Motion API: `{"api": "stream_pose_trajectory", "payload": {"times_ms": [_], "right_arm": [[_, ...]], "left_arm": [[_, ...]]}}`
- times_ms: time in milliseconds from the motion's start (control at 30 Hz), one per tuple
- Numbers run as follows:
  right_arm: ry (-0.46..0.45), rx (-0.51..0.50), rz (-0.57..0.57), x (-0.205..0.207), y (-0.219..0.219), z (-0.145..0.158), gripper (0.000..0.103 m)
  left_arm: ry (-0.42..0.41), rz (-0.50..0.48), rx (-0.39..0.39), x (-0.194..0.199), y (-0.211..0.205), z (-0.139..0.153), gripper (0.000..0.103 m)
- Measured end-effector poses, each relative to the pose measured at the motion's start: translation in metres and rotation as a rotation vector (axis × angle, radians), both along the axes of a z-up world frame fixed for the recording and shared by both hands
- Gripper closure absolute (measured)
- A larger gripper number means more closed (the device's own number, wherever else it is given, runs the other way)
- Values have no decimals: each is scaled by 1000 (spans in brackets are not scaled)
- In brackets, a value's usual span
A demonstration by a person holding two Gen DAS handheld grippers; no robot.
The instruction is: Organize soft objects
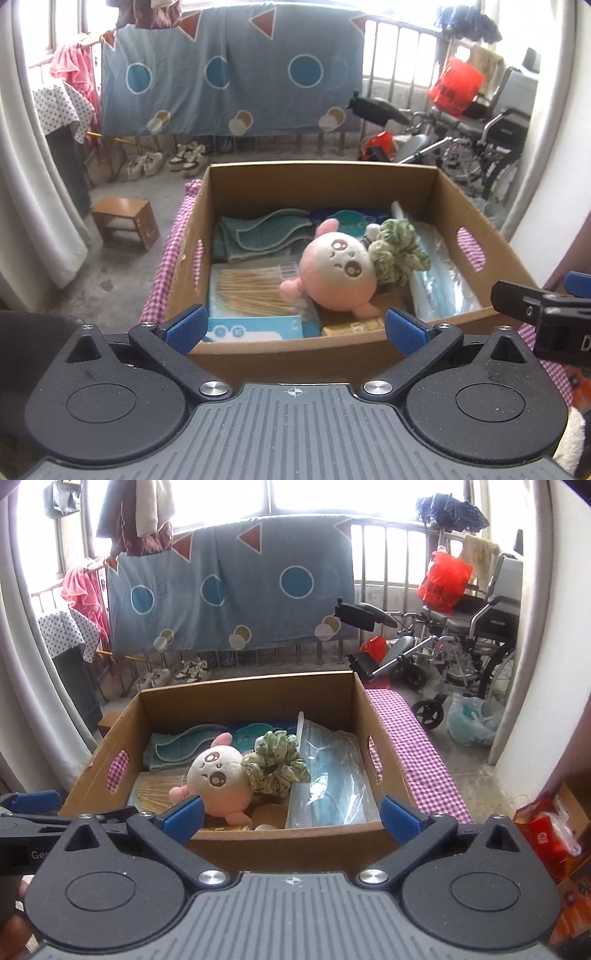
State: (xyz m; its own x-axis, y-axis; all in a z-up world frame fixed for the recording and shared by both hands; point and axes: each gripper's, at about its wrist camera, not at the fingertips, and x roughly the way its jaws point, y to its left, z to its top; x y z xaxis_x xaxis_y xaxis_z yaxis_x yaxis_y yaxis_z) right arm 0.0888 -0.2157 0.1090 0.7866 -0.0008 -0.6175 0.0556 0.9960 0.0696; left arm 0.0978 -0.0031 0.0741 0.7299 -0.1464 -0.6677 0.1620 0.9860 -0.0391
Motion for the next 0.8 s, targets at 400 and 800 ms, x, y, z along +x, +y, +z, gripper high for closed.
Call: {"api": "stream_pose_trajectory", "payload": {"times_ms": [400, 800], "right_arm": [[61, 10, 0, 11, -2, -14, 0], [71, 10, -4, 14, -1, -15, 0]], "left_arm": [[55, 70, 59, 4, -1, 1, 0], [72, 64, 56, 6, -1, 2, 1]]}}
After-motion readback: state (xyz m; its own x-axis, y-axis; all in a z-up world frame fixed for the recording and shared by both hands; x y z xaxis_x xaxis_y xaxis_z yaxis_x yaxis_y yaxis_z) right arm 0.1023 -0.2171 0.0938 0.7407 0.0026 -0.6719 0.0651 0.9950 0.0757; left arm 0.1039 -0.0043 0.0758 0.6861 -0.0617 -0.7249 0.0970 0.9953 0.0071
